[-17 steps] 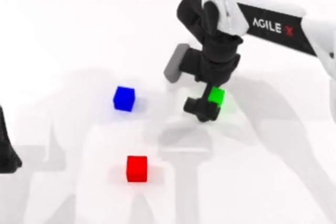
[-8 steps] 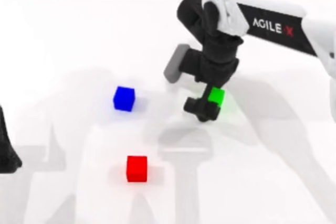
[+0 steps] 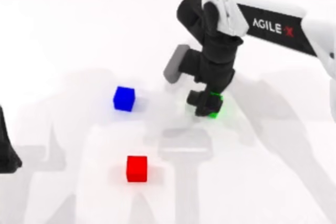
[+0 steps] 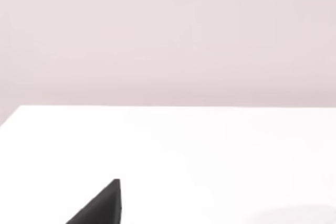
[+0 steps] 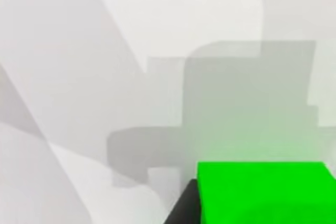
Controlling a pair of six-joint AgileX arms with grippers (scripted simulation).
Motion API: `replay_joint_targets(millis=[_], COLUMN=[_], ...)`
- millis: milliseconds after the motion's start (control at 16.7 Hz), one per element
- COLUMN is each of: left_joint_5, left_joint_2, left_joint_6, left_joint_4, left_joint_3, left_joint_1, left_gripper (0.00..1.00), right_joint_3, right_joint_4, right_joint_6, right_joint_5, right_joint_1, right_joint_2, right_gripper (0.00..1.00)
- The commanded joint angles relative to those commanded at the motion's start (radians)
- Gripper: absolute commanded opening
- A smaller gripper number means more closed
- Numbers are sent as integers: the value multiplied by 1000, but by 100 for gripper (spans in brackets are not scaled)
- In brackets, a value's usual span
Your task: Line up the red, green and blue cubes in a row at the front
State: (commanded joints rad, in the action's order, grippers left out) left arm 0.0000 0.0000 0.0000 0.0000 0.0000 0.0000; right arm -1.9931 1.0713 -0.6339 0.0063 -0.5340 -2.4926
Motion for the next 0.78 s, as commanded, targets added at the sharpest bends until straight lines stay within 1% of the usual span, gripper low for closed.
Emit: replay_joint_targets(millis=[60, 480, 540, 660, 780], left_joint_5=[0, 0, 0, 0, 0], left_joint_2=[0, 0, 0, 0, 0], left_joint_6=[0, 0, 0, 0, 0], left_joint_4=[0, 0, 0, 0, 0], left_joint_3=[0, 0, 0, 0, 0], left_joint_1=[0, 0, 0, 0, 0], left_gripper=[100, 100, 100, 100, 100], right_joint_3=[0, 0, -2, -19, -74], right_joint_4=[0, 0, 20, 37, 96], right_joint_6=[0, 0, 16, 12, 7], right_joint_5=[0, 0, -16, -16, -17], right_joint_1=[0, 0, -3, -7, -14], right_joint_2=[0, 0, 41, 41, 48], right_gripper=[0, 0, 0, 0, 0])
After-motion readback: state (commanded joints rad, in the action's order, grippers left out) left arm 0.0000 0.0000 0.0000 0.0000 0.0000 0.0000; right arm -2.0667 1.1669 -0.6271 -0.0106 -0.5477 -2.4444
